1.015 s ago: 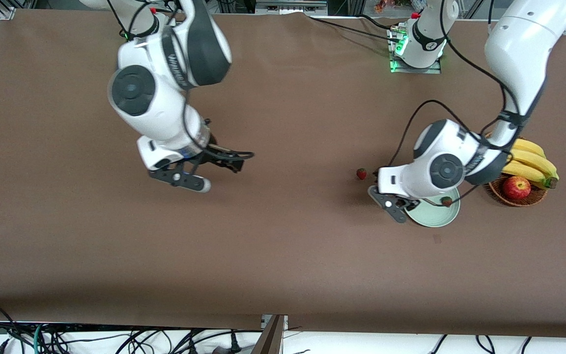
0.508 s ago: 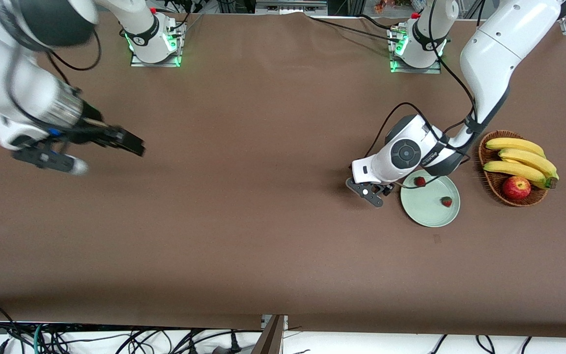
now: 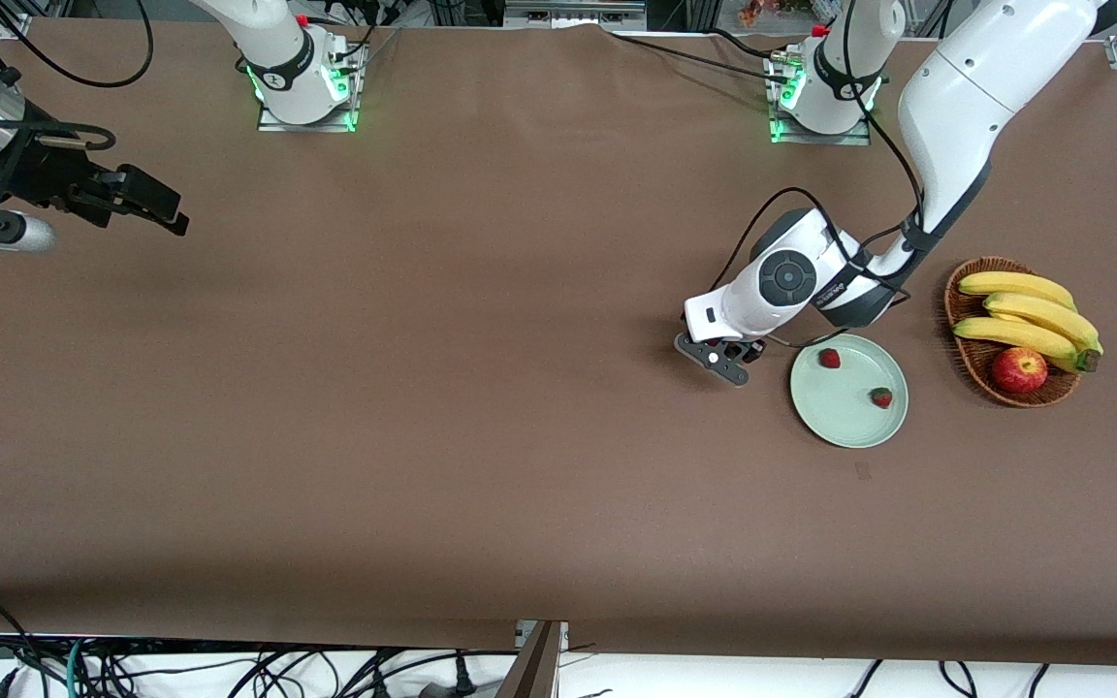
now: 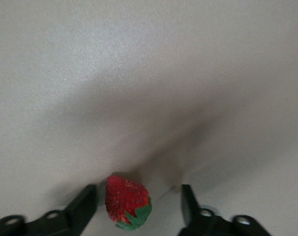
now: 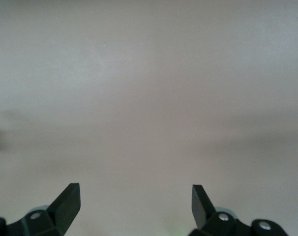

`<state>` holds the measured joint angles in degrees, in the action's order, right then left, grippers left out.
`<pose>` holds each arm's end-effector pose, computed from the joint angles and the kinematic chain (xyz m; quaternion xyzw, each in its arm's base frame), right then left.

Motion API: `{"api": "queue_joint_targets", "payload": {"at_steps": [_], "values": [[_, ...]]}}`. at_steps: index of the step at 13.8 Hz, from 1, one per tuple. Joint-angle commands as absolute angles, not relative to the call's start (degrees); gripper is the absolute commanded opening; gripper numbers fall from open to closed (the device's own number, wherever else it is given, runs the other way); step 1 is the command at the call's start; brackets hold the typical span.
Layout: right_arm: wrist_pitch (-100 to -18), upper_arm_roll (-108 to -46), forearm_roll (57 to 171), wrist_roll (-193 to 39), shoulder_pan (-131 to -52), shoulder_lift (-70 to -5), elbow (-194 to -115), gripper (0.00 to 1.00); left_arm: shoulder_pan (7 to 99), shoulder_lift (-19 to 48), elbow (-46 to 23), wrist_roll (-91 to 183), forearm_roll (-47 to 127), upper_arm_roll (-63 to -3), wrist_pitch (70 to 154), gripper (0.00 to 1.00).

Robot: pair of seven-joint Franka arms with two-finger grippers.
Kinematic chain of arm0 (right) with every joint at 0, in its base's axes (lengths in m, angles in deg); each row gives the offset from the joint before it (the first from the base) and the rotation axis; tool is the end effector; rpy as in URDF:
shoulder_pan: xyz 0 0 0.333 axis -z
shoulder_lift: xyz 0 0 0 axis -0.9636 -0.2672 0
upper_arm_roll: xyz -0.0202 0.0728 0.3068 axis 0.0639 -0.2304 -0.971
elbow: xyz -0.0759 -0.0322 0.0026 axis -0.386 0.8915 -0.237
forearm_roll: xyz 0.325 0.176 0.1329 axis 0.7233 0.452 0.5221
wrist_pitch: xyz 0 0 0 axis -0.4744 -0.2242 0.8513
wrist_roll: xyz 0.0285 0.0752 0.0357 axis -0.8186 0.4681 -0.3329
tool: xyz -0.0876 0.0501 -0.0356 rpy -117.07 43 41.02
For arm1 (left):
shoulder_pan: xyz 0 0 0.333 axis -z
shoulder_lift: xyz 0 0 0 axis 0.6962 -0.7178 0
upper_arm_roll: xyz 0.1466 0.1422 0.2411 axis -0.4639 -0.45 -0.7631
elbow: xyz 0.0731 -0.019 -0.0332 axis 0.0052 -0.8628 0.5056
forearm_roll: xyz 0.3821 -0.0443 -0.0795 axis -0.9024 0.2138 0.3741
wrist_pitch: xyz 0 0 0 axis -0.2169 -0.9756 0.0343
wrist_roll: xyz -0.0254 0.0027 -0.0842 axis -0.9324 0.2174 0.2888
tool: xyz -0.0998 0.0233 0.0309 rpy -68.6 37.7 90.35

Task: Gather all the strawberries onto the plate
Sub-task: 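Carry the strawberry onto the plate and open the left gripper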

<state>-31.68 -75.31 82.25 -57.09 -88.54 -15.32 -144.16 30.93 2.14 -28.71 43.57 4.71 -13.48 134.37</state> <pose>0.5533 0.0787 0.6194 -0.9968 0.0661 0.0250 0.0369 0.5288 -0.2455 0.1687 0.9589 -0.2753 -0.0499 0.0468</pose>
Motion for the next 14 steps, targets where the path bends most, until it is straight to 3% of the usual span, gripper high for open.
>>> {"api": "queue_joint_targets", "payload": {"at_steps": [1, 2, 3, 6, 10, 14], "values": [[-31.9, -77.3, 79.9, -57.9, -87.5, -14.8, -144.8, 1.00, 27.0, 2.8, -30.3, 43.7, 4.0, -12.6, 135.3, 0.27], [-31.9, -77.3, 79.8, -58.0, -87.6, -14.8, -144.8, 1.00, 26.5, 2.9, -30.4, 43.7, 4.0, -12.6, 135.1, 0.09], [-32.0, -77.5, 79.1, -58.0, -87.8, -14.8, -144.9, 1.00, 26.5, 3.3, -30.3, 43.6, 4.0, -12.5, 134.8, 0.02], [-32.3, -78.1, 77.4, -58.0, -87.9, -14.9, -144.9, 1.00, 25.5, 6.9, -27.6, 45.0, 4.0, -12.2, 128.3, 0.01], [-33.5, -77.9, 77.5, -58.0, -87.8, -15.0, -144.8, 1.00, 25.6, 7.7, -13.7, 56.8, 6.5, -12.4, 108.0, 0.03], [-34.7, -77.9, 77.5, -58.0, -87.8, -15.2, -144.8, 1.00, 22.0, 4.4, -9.2, 75.2, 5.4, -13.4, 108.4, 0.09]]}}
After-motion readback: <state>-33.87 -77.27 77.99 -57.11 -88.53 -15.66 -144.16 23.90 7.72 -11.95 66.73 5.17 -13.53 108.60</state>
